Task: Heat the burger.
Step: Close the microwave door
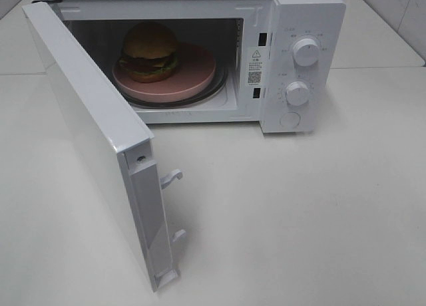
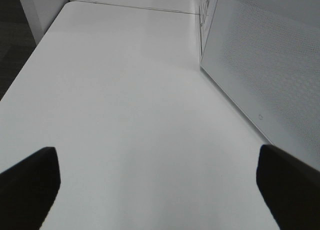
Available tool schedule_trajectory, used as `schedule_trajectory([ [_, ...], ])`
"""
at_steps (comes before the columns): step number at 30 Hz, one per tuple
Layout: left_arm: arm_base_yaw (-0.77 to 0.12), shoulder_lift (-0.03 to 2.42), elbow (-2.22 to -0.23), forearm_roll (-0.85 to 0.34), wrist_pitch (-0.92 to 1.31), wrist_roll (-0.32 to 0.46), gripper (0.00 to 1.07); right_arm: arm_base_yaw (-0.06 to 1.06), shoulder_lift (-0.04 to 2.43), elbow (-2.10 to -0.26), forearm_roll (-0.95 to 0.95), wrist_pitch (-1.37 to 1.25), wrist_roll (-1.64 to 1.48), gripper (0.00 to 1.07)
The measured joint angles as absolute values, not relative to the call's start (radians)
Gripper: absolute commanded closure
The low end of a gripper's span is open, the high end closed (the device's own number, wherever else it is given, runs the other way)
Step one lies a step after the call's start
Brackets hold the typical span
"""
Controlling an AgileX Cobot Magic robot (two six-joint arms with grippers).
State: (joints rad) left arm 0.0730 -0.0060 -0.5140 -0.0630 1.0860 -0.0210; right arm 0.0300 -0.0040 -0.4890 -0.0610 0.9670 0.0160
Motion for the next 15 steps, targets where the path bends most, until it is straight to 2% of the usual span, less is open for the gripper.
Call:
schedule_trajectory([
  [4,0.073,-0.006,-0.514,-0.063,1.086,-0.021,0.07,0.030,-0.004,-0.489,-0.060,0.967,0.014,0.10],
  [9,0.073,-0.006,-0.514,-0.063,1.086,-0.021,0.07,0.030,-0.004,-0.489,-0.059,0.967,0.000,0.18],
  [11,0.073,-0.006,-0.514,-0.063,1.086,-0.021,0.07,0.030,-0.004,-0.489,-0.059,0.967,0.000,0.27],
  [12,0.073,-0.006,-0.514,-0.063,1.086,-0.021,0.07,0.030,-0.004,-0.489,-0.059,0.967,0.000,0.27],
  [13,0.073,-0.006,-0.514,-0.063,1.086,-0.021,0.07,0.030,-0.004,-0.489,-0.059,0.967,0.000,0.35],
  [14,0.073,-0.006,-0.514,-0.063,1.086,-0.021,0.07,0.030,-0.004,-0.489,-0.059,0.967,0.000,0.35],
  [15,0.073,-0.006,-0.514,-0.063,1.086,-0.021,0.07,0.030,-0.004,-0.489,-0.059,0.967,0.000,0.42],
])
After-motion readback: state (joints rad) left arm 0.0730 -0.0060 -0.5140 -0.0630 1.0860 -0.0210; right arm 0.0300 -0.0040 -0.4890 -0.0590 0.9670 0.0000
